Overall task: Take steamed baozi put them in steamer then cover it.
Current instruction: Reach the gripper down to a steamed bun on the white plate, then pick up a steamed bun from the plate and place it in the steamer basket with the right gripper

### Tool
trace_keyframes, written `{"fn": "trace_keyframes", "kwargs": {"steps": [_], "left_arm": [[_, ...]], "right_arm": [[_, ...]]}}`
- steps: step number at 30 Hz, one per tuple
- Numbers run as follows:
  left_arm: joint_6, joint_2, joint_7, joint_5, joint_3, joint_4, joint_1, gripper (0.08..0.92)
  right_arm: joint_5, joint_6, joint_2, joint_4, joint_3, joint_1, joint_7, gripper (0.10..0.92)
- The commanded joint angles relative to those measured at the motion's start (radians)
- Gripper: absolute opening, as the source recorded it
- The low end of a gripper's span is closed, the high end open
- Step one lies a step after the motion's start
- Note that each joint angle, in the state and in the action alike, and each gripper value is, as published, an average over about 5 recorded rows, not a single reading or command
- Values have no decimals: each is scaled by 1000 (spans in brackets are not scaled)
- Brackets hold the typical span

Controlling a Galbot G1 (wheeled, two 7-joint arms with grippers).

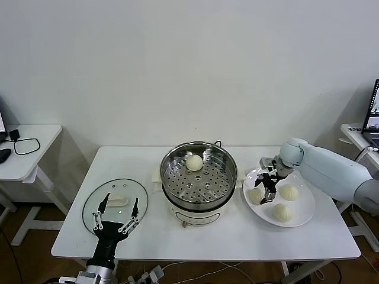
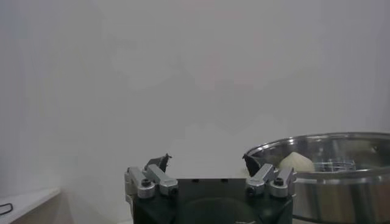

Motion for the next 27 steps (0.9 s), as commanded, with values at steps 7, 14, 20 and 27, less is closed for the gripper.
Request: {"fn": "trace_keyframes", "kwargs": {"steps": [7,14,20,27], "left_arm": [[1,-3,-3,0,-2,-5,-2,823],[4,6,-3,-1,10,-14,-10,823],[4,10,-4,-2,24,-23,-11,823],[3,9,-4,-1,27,-20,-12,823]], "right_arm": [[-17,-3,-32,47,8,63,-24,666],[39,-7,-38,144,-131,410,-208,655],[230,-56,72,227,-280,660,-240,629],[410,-128,237,300,-328,718,-170,628]]}}
